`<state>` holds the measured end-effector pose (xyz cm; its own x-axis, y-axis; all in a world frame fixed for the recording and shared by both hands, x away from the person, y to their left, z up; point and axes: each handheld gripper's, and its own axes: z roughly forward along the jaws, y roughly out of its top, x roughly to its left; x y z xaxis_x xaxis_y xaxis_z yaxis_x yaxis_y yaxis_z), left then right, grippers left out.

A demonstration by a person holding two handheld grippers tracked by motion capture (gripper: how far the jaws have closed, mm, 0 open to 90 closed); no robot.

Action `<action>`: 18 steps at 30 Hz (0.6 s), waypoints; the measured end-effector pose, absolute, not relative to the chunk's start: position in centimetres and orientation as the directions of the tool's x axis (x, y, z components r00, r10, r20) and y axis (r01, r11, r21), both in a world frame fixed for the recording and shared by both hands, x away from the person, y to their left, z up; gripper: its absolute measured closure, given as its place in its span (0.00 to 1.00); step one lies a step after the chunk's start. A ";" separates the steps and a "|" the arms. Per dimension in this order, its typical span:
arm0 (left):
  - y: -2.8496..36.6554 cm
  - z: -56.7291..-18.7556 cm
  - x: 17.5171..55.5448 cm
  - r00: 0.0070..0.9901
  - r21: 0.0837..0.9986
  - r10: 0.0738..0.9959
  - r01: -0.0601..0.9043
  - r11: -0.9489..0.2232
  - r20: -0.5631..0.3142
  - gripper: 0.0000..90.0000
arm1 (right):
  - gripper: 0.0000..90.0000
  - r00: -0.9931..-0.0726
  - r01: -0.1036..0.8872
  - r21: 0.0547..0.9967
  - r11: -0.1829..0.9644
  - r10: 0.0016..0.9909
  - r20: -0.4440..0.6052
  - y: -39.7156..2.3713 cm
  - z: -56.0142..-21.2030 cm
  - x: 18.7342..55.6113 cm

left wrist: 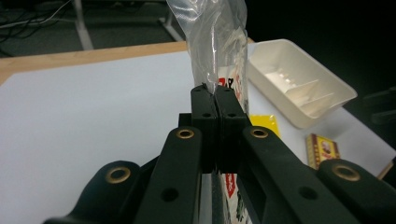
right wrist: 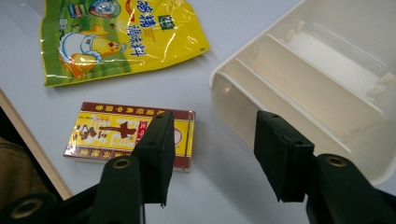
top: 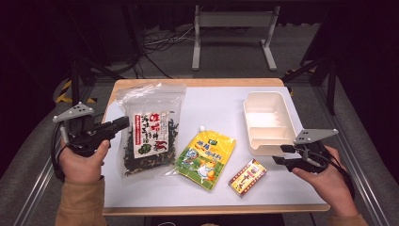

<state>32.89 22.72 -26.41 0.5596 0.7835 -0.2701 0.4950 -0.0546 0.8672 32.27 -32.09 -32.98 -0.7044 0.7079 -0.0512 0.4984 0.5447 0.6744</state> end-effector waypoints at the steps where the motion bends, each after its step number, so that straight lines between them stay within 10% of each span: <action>1: 22.3 -26.2 32.8 0.582 0.875 0.761 0.482 -0.040 -0.285 0.99 | 0.54 -0.708 0.495 0.677 0.545 0.705 -0.050 -31.9 -32.9 32.3; 18: 18.1 -26.8 33.4 0.701 0.896 0.649 0.440 -0.066 -0.296 0.99 | 0.54 -0.791 0.414 0.710 0.570 0.612 -0.030 -28.0 -31.2 33.4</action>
